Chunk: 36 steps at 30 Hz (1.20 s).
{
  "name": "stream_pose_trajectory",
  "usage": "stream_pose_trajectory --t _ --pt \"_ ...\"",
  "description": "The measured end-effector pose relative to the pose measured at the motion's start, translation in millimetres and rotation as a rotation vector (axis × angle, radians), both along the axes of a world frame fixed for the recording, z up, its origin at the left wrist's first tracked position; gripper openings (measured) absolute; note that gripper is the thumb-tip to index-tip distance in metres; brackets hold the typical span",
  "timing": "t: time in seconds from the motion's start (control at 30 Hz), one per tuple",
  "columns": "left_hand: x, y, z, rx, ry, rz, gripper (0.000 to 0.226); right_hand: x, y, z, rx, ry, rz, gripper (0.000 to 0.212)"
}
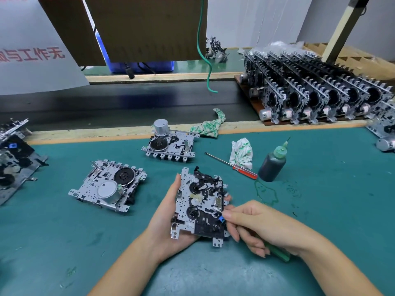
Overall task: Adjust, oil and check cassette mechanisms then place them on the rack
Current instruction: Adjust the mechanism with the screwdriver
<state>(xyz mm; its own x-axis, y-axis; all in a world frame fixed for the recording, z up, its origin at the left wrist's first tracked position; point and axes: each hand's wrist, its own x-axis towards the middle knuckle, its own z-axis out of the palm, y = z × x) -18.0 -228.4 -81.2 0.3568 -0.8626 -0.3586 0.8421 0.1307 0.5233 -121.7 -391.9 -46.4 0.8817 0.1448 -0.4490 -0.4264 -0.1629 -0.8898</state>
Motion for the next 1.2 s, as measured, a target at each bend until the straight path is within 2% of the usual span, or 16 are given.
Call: stream_pose_trajectory --t 0.23,0.37,0.83,1.03,1.2 --pt "-1 0 2 0.077 -0.016 0.041 0.072 0 2 4 -0.010 0.025 -0.008 0.054" --pt "-2 -2 4 0.081 -0.018 0.062 0.065 1 3 7 -0.092 0.027 -0.015 0.058" --pt "-5 -4 9 0.165 -0.048 0.075 0.068 0 -2 7 -0.195 0.064 0.063 0.058" --pt "-8 -4 13 0.187 -0.081 0.086 0.066 0 -4 8 -0.191 0.060 0.079 0.058" --pt "-7 0 15 0.164 -0.017 0.055 0.071 -1 -5 5 -0.141 0.009 0.088 0.060"
